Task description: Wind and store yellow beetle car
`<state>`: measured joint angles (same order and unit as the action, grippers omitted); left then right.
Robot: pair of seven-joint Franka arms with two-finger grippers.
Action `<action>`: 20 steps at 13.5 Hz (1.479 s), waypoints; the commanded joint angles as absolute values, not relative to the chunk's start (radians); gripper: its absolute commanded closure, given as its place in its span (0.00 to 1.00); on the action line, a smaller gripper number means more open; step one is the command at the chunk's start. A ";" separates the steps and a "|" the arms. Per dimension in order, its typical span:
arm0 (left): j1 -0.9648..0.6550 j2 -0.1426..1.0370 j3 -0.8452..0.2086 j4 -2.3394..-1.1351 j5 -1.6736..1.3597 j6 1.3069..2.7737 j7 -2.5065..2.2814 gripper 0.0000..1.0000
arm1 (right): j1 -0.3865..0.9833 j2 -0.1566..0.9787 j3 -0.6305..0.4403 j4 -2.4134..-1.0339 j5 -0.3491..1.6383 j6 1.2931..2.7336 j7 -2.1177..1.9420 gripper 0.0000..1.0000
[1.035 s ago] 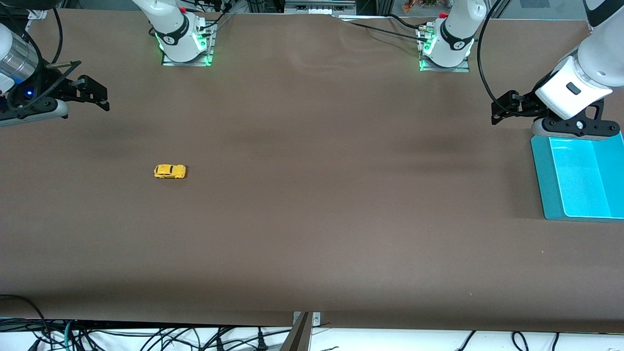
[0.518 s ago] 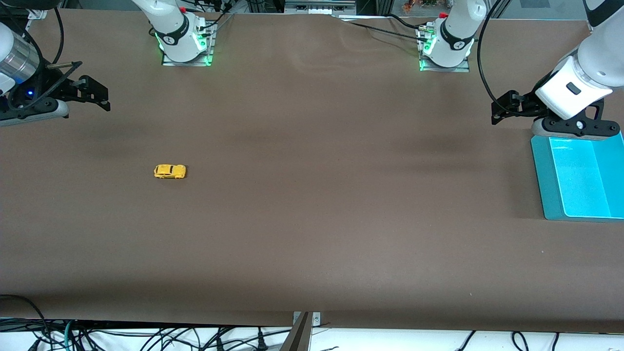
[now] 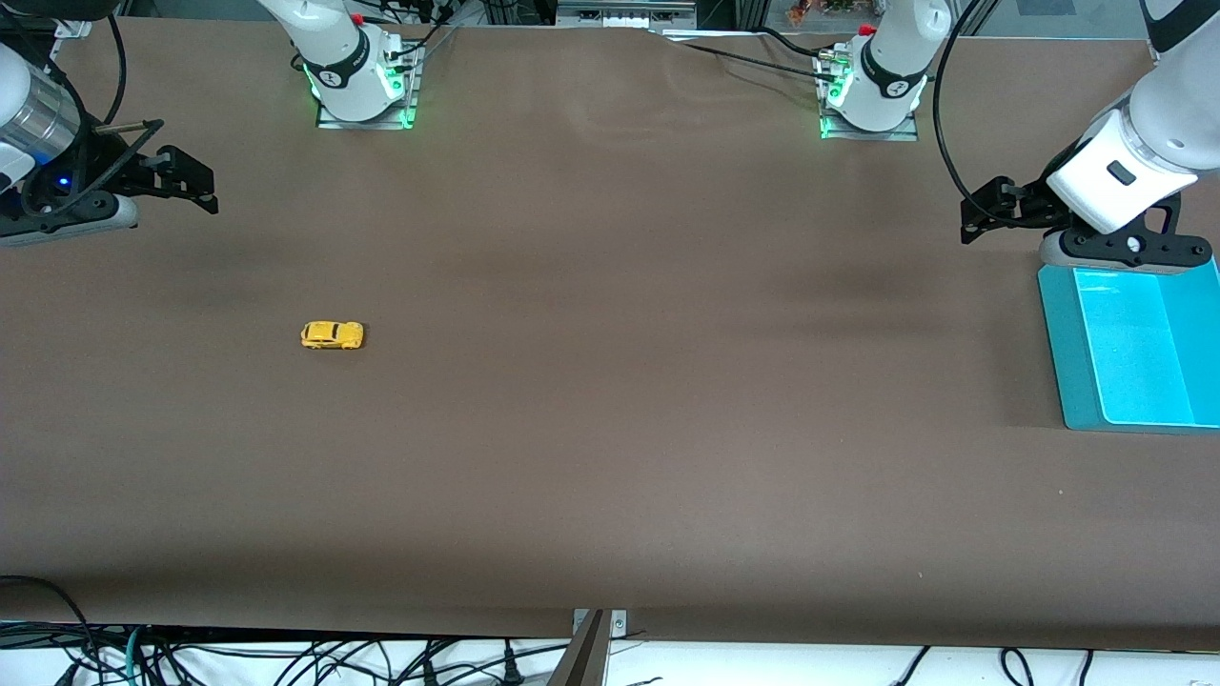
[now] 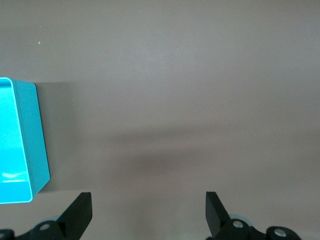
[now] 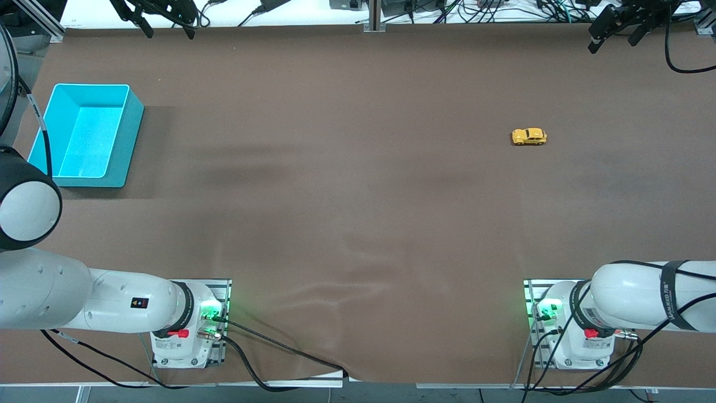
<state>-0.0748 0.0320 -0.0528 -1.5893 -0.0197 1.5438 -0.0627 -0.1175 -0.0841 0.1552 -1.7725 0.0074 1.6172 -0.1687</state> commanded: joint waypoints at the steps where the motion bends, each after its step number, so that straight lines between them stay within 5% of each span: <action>1: -0.067 0.044 -0.054 -1.557 -0.032 1.519 -0.044 0.00 | -0.051 -0.080 0.078 -1.756 0.006 1.598 -0.164 0.00; 20: -0.067 0.044 -0.052 -1.559 -0.032 1.516 -0.043 0.00 | -0.051 -0.017 0.083 -1.721 0.002 1.617 -0.160 0.00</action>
<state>-0.0747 0.0322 -0.0527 -1.5893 -0.0197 1.5415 -0.0627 -0.0600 -0.0167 0.0879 -1.7251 0.0071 1.6228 -0.1687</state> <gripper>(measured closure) 0.000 0.000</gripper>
